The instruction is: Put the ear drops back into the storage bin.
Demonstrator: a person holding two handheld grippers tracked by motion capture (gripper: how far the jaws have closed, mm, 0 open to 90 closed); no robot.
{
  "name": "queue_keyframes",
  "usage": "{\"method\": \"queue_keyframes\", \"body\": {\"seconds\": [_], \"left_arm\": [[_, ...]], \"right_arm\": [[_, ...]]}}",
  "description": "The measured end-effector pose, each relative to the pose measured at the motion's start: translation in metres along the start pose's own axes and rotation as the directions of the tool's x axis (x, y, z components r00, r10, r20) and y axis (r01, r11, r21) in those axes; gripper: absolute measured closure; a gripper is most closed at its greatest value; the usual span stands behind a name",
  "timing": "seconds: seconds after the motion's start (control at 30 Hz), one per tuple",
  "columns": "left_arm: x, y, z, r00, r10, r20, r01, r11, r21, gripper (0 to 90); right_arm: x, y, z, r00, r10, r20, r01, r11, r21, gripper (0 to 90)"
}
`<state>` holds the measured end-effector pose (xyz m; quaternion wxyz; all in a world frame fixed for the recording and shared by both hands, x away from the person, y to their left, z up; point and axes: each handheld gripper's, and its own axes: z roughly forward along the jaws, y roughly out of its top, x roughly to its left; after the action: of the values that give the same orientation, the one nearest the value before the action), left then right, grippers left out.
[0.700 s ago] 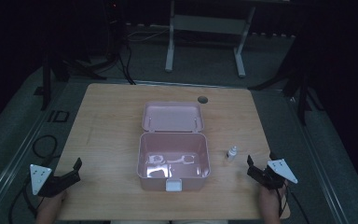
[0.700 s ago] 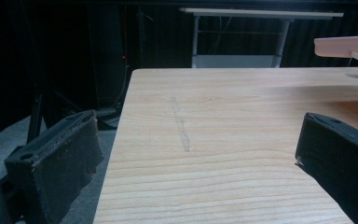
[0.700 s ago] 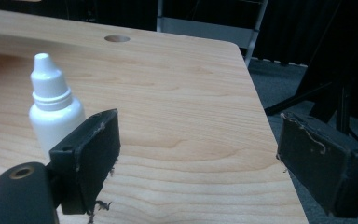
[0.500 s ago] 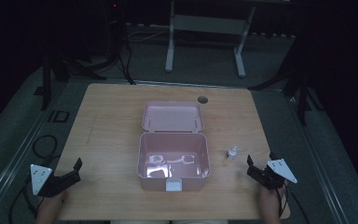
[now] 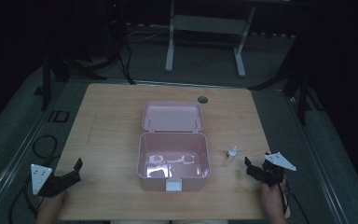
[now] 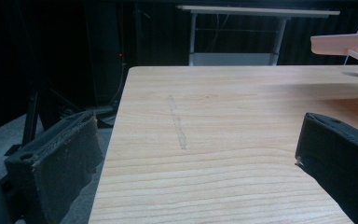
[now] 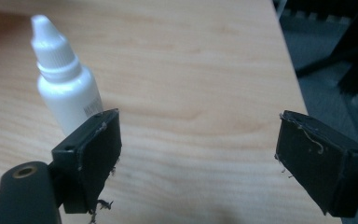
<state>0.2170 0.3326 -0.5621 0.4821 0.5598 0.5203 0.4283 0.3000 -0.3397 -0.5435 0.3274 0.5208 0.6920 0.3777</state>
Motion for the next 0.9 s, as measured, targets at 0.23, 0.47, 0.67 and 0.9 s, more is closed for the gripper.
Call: {"method": "queue_keyframes", "body": {"seconds": [0.23,0.47,0.67,0.9], "left_arm": [[0.0,0.0,0.0,1.0,-0.001,0.002,0.001,1.0,0.002,0.4],[0.0,0.0,0.0,1.0,0.0,0.0,0.0,1.0,0.001,0.4],[-0.001,0.0,0.0,1.0,0.001,-0.002,-0.001,1.0,0.002,0.4],[-0.001,0.0,0.001,1.0,0.003,-0.003,-0.003,1.0,0.004,0.4]], "right_arm": [[-0.009,0.012,-0.003,0.9948,0.051,-0.089,-0.037,0.988,0.147,13.0],[-0.008,0.027,-0.005,0.9896,-0.024,-0.142,0.07,0.942,0.327,12.5],[-0.01,0.032,-0.006,0.9857,-0.045,-0.162,0.11,0.9,0.421,12.1],[-0.005,0.032,-0.005,0.975,-0.101,-0.198,0.195,0.815,0.545,11.9]]}}
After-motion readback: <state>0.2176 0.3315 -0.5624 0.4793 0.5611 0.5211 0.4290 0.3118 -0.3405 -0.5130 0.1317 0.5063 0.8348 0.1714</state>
